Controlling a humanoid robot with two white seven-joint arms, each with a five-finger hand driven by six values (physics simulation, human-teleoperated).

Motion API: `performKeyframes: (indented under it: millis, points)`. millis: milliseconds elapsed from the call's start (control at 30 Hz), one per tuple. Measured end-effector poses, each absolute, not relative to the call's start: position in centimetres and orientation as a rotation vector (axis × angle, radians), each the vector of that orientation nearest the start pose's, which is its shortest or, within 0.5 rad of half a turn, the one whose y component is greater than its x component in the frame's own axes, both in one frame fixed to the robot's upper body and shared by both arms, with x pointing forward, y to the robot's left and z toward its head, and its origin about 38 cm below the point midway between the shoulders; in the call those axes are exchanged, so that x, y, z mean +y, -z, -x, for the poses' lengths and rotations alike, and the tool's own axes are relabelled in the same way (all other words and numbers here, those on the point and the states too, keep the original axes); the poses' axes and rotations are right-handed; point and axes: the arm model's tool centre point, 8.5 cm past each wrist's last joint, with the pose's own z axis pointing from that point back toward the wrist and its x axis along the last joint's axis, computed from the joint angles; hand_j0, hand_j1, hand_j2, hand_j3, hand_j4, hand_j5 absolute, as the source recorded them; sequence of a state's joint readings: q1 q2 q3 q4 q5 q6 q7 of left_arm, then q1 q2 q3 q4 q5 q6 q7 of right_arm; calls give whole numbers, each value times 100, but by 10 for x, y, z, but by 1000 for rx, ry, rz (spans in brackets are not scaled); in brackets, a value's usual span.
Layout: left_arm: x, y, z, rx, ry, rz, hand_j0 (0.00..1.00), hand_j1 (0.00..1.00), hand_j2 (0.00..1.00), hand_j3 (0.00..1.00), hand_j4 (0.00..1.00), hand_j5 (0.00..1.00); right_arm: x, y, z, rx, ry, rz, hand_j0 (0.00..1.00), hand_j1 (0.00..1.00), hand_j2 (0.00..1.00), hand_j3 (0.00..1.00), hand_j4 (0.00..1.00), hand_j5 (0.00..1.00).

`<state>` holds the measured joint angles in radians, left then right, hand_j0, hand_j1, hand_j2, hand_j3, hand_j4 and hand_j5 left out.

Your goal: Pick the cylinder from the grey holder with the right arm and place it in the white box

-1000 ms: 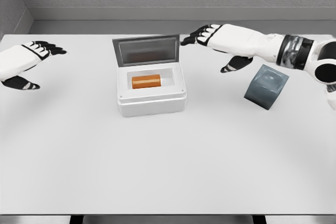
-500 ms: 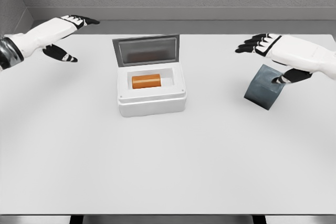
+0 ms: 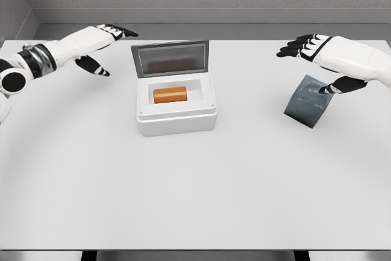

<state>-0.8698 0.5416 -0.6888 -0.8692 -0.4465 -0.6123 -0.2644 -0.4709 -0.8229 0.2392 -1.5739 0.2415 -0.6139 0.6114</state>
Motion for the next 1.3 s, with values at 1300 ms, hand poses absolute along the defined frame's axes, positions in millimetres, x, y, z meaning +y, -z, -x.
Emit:
performKeyframes:
  millis: [1300]
  points:
    - [287, -191, -517, -1527, 1809, -473, 100, 100, 100, 100, 100, 100, -329, -273, -410, -1656, -1895, 441, 100, 100, 100, 100, 100, 100]
